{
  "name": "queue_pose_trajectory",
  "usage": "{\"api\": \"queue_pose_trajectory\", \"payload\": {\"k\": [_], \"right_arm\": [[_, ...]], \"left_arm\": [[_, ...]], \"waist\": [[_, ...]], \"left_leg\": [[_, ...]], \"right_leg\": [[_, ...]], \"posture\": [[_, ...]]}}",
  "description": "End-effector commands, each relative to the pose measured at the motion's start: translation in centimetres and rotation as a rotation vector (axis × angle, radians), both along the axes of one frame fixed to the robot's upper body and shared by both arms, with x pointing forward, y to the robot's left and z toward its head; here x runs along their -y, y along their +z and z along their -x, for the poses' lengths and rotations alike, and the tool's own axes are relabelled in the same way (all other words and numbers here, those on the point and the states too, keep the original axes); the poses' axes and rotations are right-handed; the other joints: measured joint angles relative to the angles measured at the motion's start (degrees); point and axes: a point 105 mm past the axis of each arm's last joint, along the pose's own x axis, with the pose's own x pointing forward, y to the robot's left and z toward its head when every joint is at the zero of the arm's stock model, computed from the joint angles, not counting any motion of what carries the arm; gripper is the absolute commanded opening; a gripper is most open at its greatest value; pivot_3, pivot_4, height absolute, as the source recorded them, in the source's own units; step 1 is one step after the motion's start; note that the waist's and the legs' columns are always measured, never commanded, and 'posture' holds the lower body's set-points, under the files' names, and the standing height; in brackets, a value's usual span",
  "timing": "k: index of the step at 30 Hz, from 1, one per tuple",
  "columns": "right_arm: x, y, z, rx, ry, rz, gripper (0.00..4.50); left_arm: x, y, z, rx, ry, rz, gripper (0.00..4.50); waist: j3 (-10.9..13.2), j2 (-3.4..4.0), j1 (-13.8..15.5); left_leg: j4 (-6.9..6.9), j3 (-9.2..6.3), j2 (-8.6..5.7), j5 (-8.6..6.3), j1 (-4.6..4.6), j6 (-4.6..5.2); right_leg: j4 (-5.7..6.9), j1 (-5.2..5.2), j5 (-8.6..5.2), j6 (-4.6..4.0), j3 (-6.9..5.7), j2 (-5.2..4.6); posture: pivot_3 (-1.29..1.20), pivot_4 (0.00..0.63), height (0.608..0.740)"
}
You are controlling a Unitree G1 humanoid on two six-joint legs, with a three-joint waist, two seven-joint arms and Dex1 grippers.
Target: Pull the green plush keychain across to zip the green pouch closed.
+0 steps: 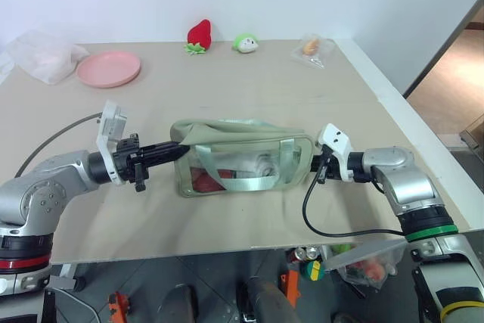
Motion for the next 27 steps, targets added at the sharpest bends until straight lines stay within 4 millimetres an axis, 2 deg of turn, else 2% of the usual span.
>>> {"api": "queue_pose_trajectory", "payload": {"k": [1,2,3,4,5,6,8,9,10,11,13,15,17,21,23,27], "right_arm": [[1.4,4.6,-0.1,0.054,-0.014,-0.139,1.62],[1.5,5.1,0.1,0.057,-0.008,-0.158,1.92],[1.6,6.6,0.4,0.079,-0.002,-0.205,2.36],[1.8,7.8,0.7,0.095,0.002,-0.245,2.6],[2.0,8.6,0.9,0.104,0.005,-0.273,3.02],[2.1,9.7,1.4,0.114,0.019,-0.313,3.2],[2.7,11.5,2.1,0.127,0.027,-0.377,4.04],[3.0,12.5,2.7,0.138,0.037,-0.41,4.05],[3.3,13.3,3.3,0.145,0.051,-0.437,4.05],[3.6,13.9,3.9,0.147,0.055,-0.446,4.05],[3.8,14.0,4.6,0.14,0.053,-0.441,4.05],[3.9,13.7,5.2,0.124,0.052,-0.435,4.05],[4.1,13.2,5.7,0.113,0.039,-0.415,4.05],[4.6,12.1,6.9,0.104,-0.015,-0.446,4.05],[4.6,11.7,7.3,0.098,-0.038,-0.476,4.05],[3.7,9.5,7.6,0.056,-0.068,-0.483,4.05]], "left_arm": [[-1.0,1.4,-0.2,0.037,0.054,0.018,0.0],[-1.0,1.4,-0.2,0.035,0.053,0.018,0.37],[-1.1,1.5,-0.3,0.036,0.067,0.022,0.82],[-1.1,1.5,-0.3,0.028,0.072,0.033,1.03],[-1.2,1.6,-0.4,0.021,0.076,0.04,1.42],[-1.2,1.7,-0.3,0.014,0.071,0.045,1.61],[-1.2,1.9,0.0,0.01,0.063,0.047,2.48],[-1.2,2.1,0.2,0.016,0.064,0.046,2.78],[-1.2,2.4,0.3,0.026,0.071,0.048,2.87],[-1.3,2.8,0.4,0.05,0.085,0.047,3.49],[-1.6,3.5,0.7,0.085,0.12,0.045,4.19],[-2.1,3.5,1.1,0.083,0.14,0.029,4.19],[-2.7,2.5,1.2,0.046,0.17,-0.036,4.19],[-6.4,1.0,0.5,-0.037,0.371,-0.048,4.19],[-7.2,0.7,0.8,-0.049,0.398,-0.041,4.19],[-7.9,-2.3,1.0,-0.115,0.424,-0.078,4.19]], "waist": [[0.0,0.01,0.0],[0.0,0.01,0.0],[0.0,0.01,0.0],[0.0,0.01,0.0],[0.0,0.01,0.0],[0.0,0.02,0.1],[0.0,0.02,0.1],[0.0,0.02,0.1],[0.0,0.02,0.1],[0.1,0.01,0.1],[0.1,0.01,0.2],[0.1,-0.01,0.1],[0.1,-0.01,0.0],[0.1,0.02,0.1],[0.1,0.01,0.1],[0.1,0.0,0.1]], "left_leg": [[-0.01,-0.01,0.0,0.0,-0.01,0.0],[-0.03,-0.02,0.0,0.0,-0.04,0.0],[-0.05,-0.03,0.02,0.0,-0.08,0.0],[-0.08,-0.03,0.05,-0.01,-0.09,-0.01],[-0.13,-0.04,0.05,-0.01,-0.1,-0.01],[-0.16,-0.04,0.05,-0.01,-0.13,-0.01],[-0.19,-0.05,0.08,-0.04,-0.16,-0.05],[-0.19,-0.06,0.09,-0.04,-0.16,-0.05],[-0.19,-0.06,0.09,-0.04,-0.16,-0.06],[-0.19,-0.06,0.08,-0.05,-0.16,-0.06],[-0.18,-0.06,0.06,-0.05,-0.17,-0.06],[-0.18,-0.05,0.08,-0.05,-0.16,-0.06],[-0.18,-0.04,0.08,-0.07,-0.14,-0.06],[-0.18,-0.04,0.08,-0.07,-0.11,-0.06],[-0.18,-0.06,0.15,-0.07,-0.13,-0.06],[-0.18,-0.04,0.15,-0.08,-0.1,-0.08]], "right_leg": [[0.0,-0.01,0.0,0.0,0.0,0.02],[0.0,-0.02,-0.01,-0.02,0.0,0.04],[-0.02,-0.05,-0.02,-0.03,0.0,0.07],[-0.06,-0.05,-0.04,-0.05,-0.01,0.09],[-0.06,-0.07,-0.08,-0.08,-0.01,0.09],[-0.06,-0.1,-0.09,-0.09,-0.01,0.09],[-0.06,-0.14,-0.14,-0.07,-0.02,0.12],[-0.06,-0.14,-0.14,-0.07,-0.02,0.13],[-0.06,-0.13,-0.14,-0.07,-0.02,0.13],[-0.07,-0.13,-0.14,-0.07,-0.02,0.13],[-0.07,-0.13,-0.14,-0.07,-0.03,0.07],[-0.1,-0.12,-0.15,-0.06,-0.01,0.06],[-0.11,-0.1,-0.16,-0.04,0.01,0.06],[-0.08,-0.12,-0.15,-0.04,0.0,0.06],[-0.09,-0.12,-0.17,-0.05,-0.03,0.06],[-0.1,-0.1,-0.18,-0.06,-0.01,0.02]], "posture": [[0.0,0.15,0.74],[0.0,0.15,0.74],[0.0,0.15,0.74],[0.0,0.15,0.74],[0.0,0.15,0.74],[0.0,0.15,0.74],[0.0,0.15,0.74],[0.0,0.15,0.74],[0.0,0.15,0.74],[0.0,0.15,0.74],[0.0,0.15,0.74],[0.0,0.15,0.74],[0.0,0.15,0.74],[0.0,0.15,0.74],[0.0,0.15,0.74],[0.0,0.15,0.74]]}}
